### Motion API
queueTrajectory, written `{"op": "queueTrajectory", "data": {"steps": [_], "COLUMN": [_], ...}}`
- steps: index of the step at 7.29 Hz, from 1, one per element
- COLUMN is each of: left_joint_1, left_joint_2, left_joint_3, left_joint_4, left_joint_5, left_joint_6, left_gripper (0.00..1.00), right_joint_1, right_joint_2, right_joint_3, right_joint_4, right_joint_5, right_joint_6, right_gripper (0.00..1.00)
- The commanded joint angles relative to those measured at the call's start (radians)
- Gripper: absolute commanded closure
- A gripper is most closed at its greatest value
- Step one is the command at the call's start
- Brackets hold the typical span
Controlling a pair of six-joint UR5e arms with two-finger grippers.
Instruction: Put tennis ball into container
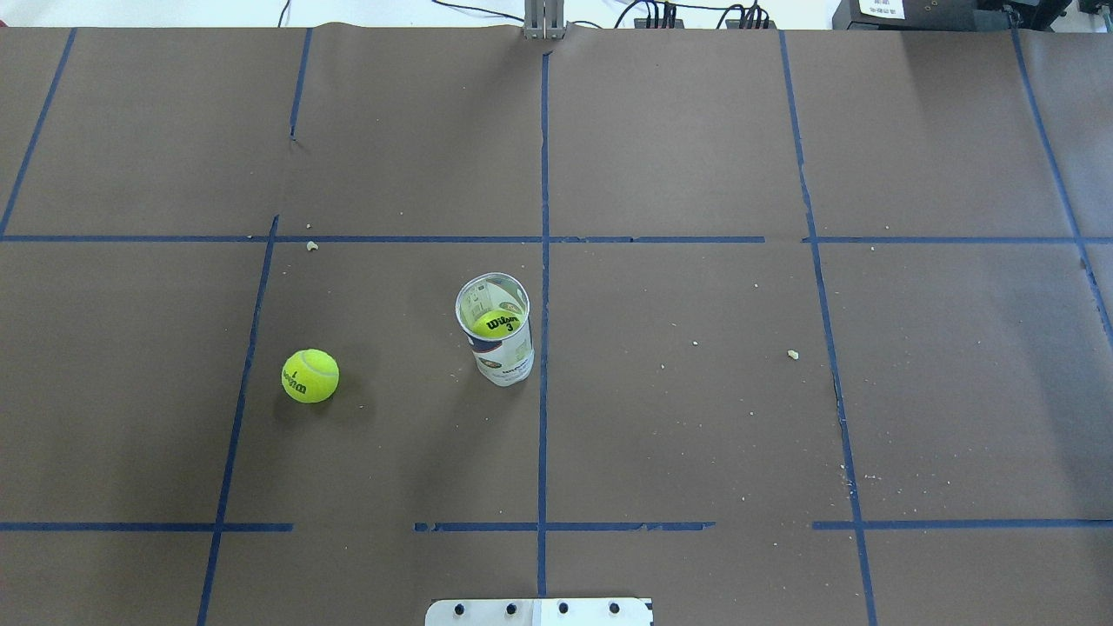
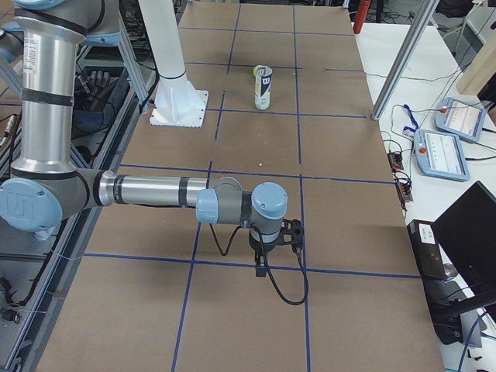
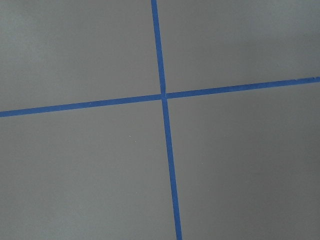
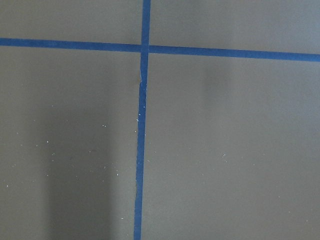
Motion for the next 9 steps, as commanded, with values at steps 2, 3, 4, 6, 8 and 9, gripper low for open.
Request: {"op": "queueTrajectory", "data": {"steps": [2, 3, 4, 6, 8, 9], "left_joint_1": [-0.001, -0.001, -0.001, -0.001, 0.002, 0.006], "left_joint_2": [-0.005, -0.005, -0.008, -0.005, -0.009, -0.011], "left_joint_3": [0.016, 0.019, 0.044, 0.035, 0.019, 0.019], "left_joint_4": [-0.157, -0.165, -0.167, -0.171, -0.211, -0.225], "left_joint_5": [0.0, 0.001, -0.002, -0.005, -0.005, -0.006], "left_joint_6": [-0.001, -0.001, -0.02, -0.047, -0.051, -0.059], "left_gripper": [0.0, 0.0, 0.0, 0.0, 0.0, 0.0], "right_joint_1": [0.0, 0.0, 0.0, 0.0, 0.0, 0.0], "right_joint_2": [0.001, 0.001, -0.001, -0.001, 0.001, -0.001], "right_joint_3": [0.0, 0.0, 0.0, 0.0, 0.0, 0.0], "right_joint_4": [0.0, 0.0, 0.0, 0.0, 0.0, 0.0], "right_joint_5": [0.0, 0.0, 0.0, 0.0, 0.0, 0.0], "right_joint_6": [0.0, 0.0, 0.0, 0.0, 0.0, 0.0], "right_gripper": [0.0, 0.0, 0.0, 0.0, 0.0, 0.0]}}
